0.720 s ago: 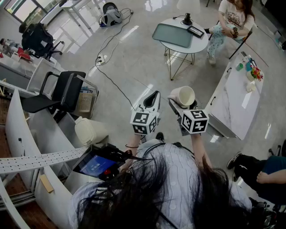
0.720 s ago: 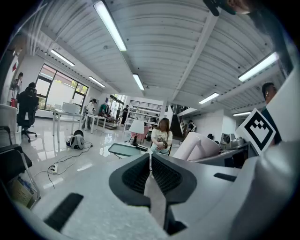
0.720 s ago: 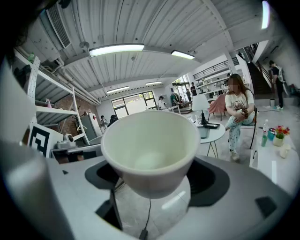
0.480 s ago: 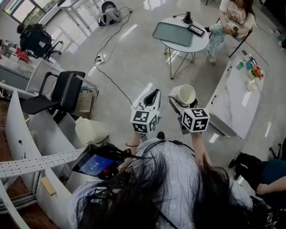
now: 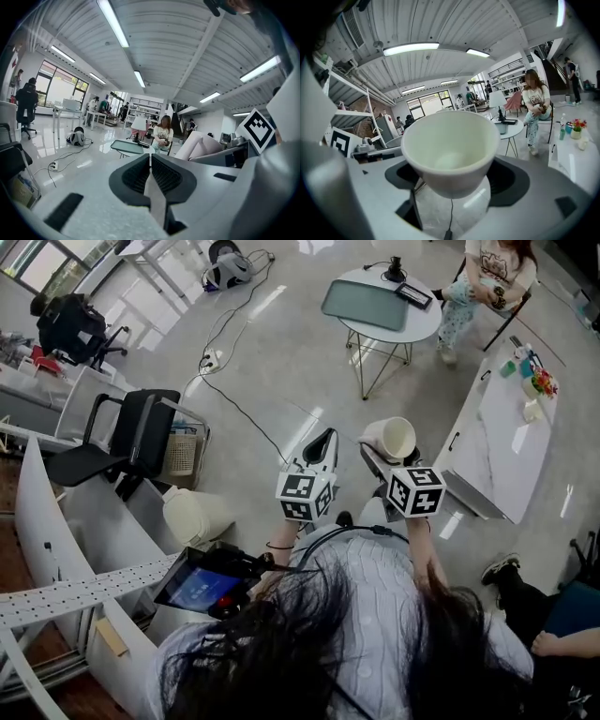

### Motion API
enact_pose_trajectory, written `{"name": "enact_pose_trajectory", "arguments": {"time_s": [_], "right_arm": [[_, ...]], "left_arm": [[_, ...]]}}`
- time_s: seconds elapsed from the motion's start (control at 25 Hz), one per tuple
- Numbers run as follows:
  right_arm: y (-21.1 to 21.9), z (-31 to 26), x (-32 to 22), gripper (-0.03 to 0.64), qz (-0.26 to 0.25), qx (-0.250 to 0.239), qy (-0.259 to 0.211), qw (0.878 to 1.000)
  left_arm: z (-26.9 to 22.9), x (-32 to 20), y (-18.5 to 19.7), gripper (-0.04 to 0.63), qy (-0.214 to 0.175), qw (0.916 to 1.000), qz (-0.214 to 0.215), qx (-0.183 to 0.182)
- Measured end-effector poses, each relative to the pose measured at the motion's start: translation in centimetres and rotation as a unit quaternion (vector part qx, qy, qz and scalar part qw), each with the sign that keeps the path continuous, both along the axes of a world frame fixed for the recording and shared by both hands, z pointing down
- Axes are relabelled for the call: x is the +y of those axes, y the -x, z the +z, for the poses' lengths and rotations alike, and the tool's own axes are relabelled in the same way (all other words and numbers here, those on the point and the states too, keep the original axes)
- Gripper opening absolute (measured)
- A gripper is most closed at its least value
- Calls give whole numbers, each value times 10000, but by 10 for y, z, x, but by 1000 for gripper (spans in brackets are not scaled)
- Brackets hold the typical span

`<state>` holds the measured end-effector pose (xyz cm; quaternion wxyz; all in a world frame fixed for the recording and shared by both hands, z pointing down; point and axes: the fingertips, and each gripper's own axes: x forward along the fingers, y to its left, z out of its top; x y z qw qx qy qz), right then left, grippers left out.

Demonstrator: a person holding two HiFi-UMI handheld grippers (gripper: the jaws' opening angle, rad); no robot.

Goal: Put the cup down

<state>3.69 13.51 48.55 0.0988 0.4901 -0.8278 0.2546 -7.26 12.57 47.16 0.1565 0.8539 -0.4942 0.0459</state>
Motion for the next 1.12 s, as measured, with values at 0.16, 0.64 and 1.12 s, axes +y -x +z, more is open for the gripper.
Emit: {"name": "enact_pose_trajectory", "arguments": {"time_s": [0.16, 0.64, 1.12], "right_arm": [[-2, 5, -8, 420, 4, -3, 23, 10000], [-33, 6, -90, 420, -154, -11, -2, 9999], [-60, 8, -182, 420, -614, 109, 17, 9981]], "left_arm": [[5, -9, 4, 20, 29, 10000, -63, 3], [9, -82, -16, 20, 101, 9994, -330, -19], [6, -169, -59, 20, 163, 9986, -489, -123]]}}
